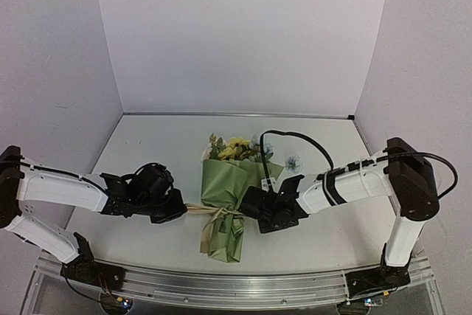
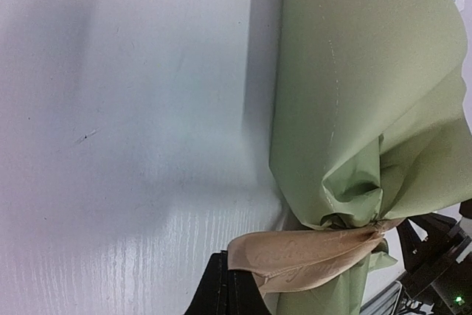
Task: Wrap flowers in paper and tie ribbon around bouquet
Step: Tie the half-tied ribbon around the folded bouquet.
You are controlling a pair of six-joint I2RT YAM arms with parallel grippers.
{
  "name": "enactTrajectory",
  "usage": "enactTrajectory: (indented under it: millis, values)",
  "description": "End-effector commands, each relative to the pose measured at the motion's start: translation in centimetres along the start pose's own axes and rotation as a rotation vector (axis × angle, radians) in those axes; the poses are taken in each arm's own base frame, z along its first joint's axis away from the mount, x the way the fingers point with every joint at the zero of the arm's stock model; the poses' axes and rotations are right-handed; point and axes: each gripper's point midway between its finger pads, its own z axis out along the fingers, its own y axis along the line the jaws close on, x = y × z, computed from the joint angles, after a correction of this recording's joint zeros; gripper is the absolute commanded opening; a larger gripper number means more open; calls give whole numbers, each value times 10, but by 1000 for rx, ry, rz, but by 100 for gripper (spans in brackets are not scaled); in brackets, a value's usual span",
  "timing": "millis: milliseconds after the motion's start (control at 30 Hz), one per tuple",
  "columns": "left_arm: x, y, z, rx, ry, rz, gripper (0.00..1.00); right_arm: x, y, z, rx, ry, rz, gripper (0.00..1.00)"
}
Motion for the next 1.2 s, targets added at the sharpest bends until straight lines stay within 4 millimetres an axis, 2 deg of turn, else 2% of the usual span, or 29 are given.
enactTrajectory:
  millis: [0, 467, 833, 1167]
  values:
    - [-19, 45, -7, -170, -100, -58, 0, 20, -52, 7, 164, 79, -25, 0]
    - [-21, 60, -7, -184, -107, -107, 0, 28, -75, 15, 185, 123, 49, 0]
    - [-20, 49, 0, -136, -82, -91, 0, 20, -55, 9, 35, 102, 69, 0]
    - [-20, 59, -7, -152, -88, -105, 0, 29, -70, 15, 48, 121, 125, 0]
